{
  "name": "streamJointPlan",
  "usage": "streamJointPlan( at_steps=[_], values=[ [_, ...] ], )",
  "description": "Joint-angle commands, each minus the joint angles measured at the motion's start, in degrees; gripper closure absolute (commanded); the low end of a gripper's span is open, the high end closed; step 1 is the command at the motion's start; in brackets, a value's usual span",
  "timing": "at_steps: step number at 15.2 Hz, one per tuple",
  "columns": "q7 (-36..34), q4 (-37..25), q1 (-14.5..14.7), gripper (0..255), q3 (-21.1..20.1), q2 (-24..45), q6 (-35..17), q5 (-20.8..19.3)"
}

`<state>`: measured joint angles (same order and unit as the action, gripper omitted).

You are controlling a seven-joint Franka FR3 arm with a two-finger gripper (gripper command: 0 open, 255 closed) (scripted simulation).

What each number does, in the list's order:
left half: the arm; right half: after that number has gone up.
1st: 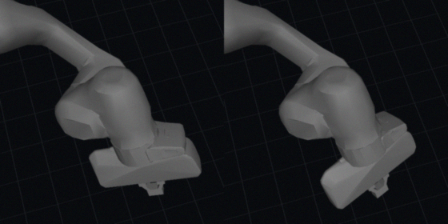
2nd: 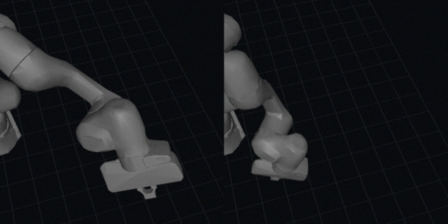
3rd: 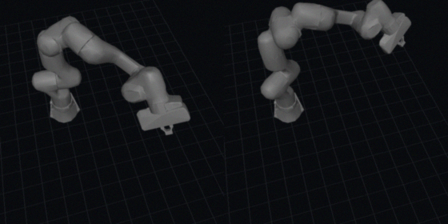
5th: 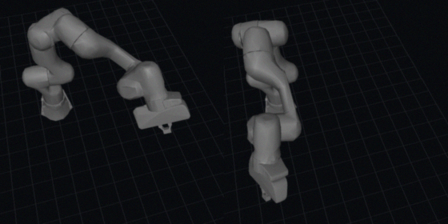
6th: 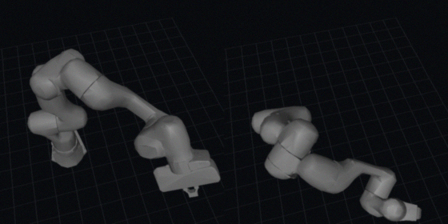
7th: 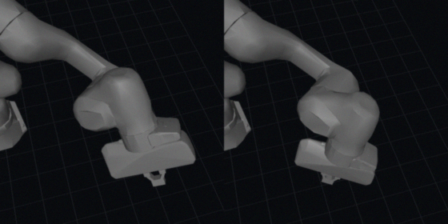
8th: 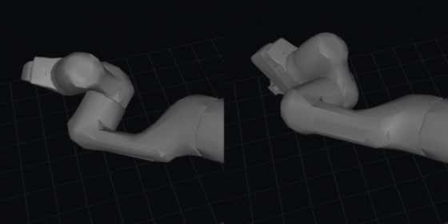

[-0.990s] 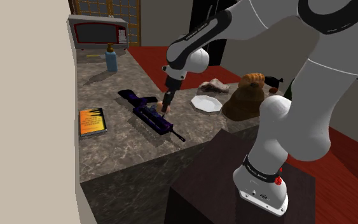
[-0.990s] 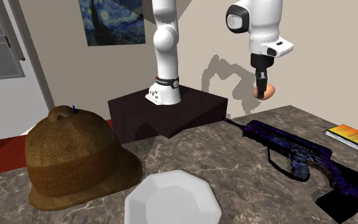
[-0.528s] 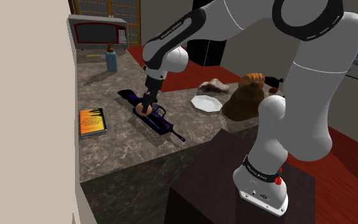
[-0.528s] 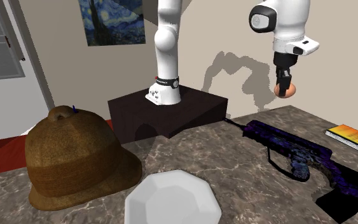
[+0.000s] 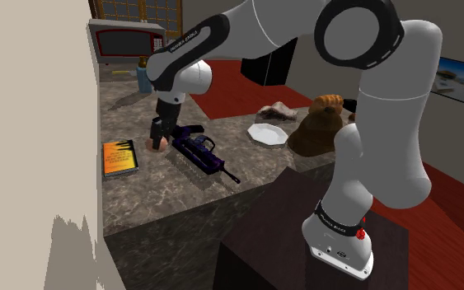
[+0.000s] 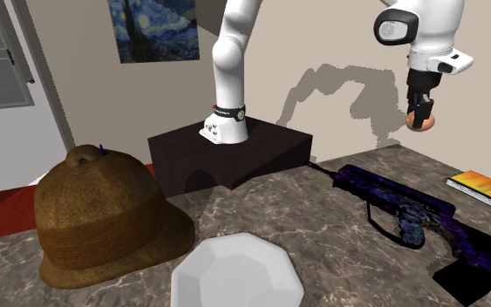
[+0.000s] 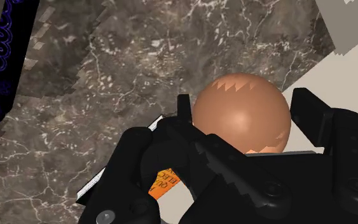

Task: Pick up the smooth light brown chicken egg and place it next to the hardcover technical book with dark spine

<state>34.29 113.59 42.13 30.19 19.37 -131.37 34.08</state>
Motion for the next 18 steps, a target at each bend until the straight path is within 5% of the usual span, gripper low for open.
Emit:
streamJointPlan(
  at_steps=[1,12,18],
  values=[
    [-1.5,-4.9,-0.1,255,-1.1,3.7,1.3,1.1],
    [-13.0,-37.6,-2.7,255,-5.3,24.1,11.5,2.5],
    [-11.7,-36.6,-3.0,255,-6.2,26.2,8.6,3.7]
  ],
)
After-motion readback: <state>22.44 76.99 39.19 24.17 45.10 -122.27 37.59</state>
